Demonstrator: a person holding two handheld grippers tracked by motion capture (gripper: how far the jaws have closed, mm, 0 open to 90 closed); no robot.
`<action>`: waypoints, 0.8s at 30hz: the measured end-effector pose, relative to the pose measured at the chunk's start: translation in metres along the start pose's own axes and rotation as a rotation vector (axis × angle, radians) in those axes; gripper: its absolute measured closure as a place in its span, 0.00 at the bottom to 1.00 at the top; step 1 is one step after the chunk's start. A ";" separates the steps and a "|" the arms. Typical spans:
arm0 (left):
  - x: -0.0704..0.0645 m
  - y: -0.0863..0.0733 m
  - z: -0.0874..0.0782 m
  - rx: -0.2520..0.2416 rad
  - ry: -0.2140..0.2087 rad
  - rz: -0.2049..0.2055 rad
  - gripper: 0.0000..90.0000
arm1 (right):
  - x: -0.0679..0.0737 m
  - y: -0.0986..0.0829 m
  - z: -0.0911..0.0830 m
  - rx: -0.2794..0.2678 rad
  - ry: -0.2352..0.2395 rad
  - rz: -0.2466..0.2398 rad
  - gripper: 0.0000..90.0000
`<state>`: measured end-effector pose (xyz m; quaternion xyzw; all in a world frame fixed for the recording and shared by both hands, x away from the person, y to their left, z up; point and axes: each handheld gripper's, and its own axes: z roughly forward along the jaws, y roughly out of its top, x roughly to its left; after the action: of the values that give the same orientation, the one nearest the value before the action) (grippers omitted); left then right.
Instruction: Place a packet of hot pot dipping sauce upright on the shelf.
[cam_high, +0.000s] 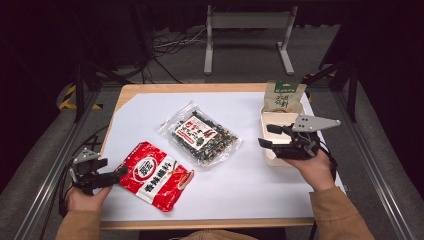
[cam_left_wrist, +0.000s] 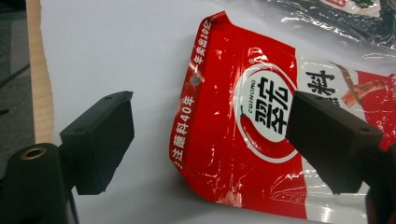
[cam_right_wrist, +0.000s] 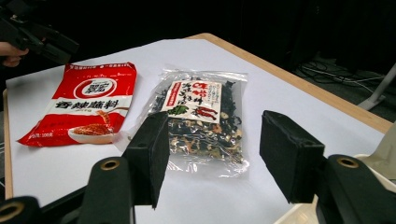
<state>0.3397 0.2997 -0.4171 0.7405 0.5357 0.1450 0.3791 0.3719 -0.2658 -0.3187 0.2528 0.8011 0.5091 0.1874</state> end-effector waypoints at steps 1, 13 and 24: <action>0.001 0.000 0.001 0.005 -0.002 -0.008 0.19 | 0.001 0.000 0.001 0.004 0.004 0.005 0.47; 0.013 -0.003 0.009 0.079 -0.070 -0.070 0.27 | 0.003 -0.002 0.006 0.016 0.020 0.002 0.47; 0.015 -0.004 0.016 0.150 -0.100 -0.090 0.33 | 0.006 -0.005 0.012 0.034 0.045 -0.001 0.46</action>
<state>0.3526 0.3068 -0.4336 0.7483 0.5582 0.0499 0.3549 0.3729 -0.2548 -0.3284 0.2440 0.8137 0.5011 0.1652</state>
